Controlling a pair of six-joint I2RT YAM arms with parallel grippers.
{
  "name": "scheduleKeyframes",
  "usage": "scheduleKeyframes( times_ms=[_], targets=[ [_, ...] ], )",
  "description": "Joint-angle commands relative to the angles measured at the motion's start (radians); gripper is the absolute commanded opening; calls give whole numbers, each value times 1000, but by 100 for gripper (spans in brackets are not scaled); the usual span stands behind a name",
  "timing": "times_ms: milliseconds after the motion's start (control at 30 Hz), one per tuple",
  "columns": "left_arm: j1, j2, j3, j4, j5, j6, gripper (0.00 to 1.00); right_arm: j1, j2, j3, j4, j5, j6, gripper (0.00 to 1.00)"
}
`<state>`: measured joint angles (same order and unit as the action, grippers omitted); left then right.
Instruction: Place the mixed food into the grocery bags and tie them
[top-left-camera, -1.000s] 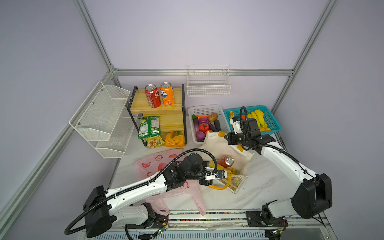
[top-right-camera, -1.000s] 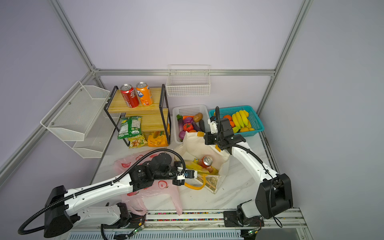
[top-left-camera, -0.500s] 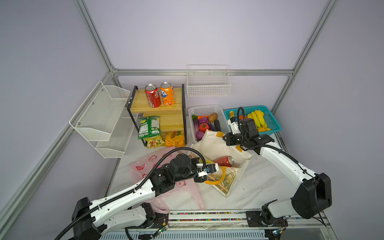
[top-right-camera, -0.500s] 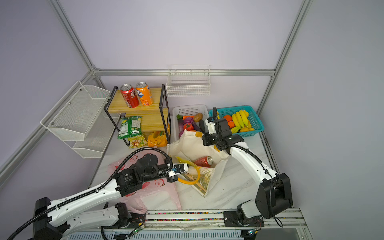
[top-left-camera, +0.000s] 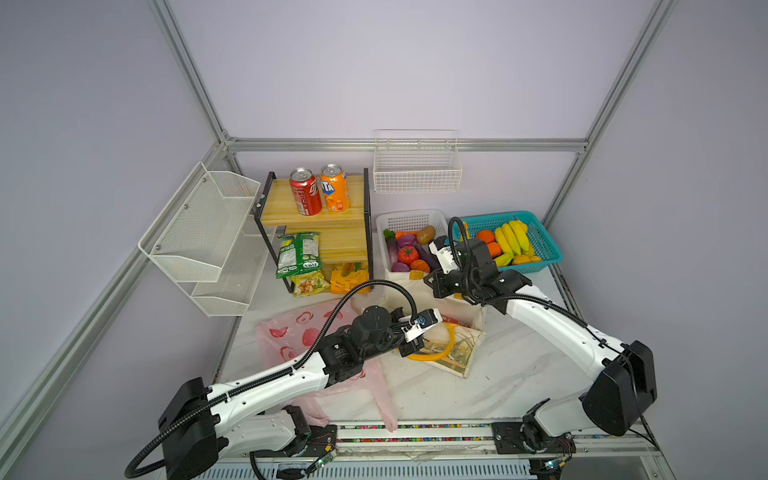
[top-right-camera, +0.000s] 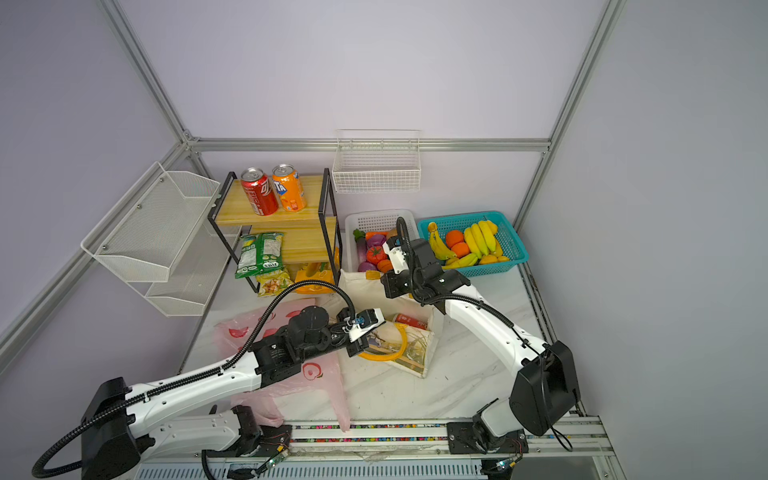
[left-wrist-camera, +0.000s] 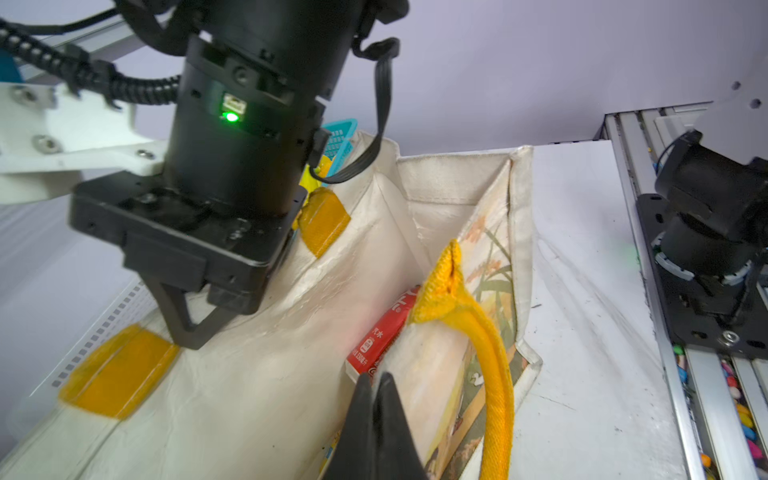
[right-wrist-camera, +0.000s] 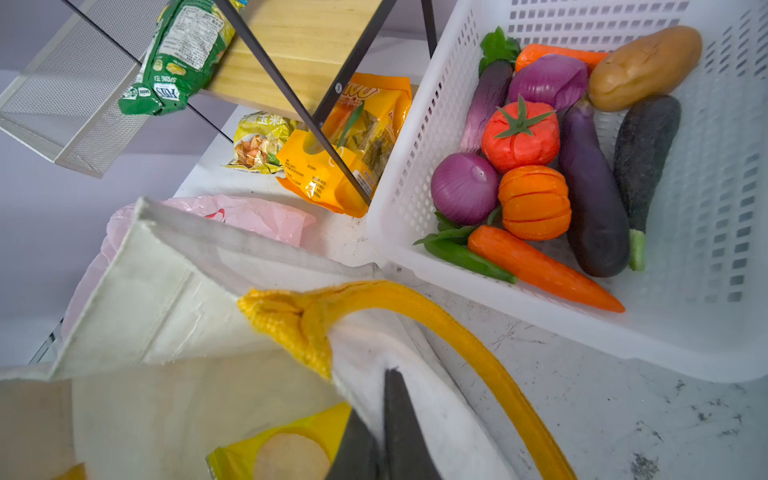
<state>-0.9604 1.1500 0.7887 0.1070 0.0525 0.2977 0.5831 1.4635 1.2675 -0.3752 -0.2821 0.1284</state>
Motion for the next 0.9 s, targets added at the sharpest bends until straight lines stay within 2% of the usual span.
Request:
scheduleKeyframes(
  times_ms=[0, 367, 500, 633, 800, 867],
  targets=[
    [15, -15, -48, 155, -24, -66, 0, 3, -4, -4, 81, -2, -20, 5],
    [23, 29, -52, 121, 2, -50, 0, 3, 72, 22, 97, 11, 6, 10],
    [24, 49, -40, 95, 30, -29, 0, 1, 66, 26, 56, 99, -8, 8],
    [24, 44, -17, 104, 104, -37, 0, 1, 20, 38, -36, 229, -3, 6],
    [24, 94, 38, 147, 161, -30, 0, -14, -83, -5, -132, 367, 48, 4],
    [24, 124, 67, 167, 173, -27, 0, -41, -139, -35, -152, 386, 68, 4]
  ],
)
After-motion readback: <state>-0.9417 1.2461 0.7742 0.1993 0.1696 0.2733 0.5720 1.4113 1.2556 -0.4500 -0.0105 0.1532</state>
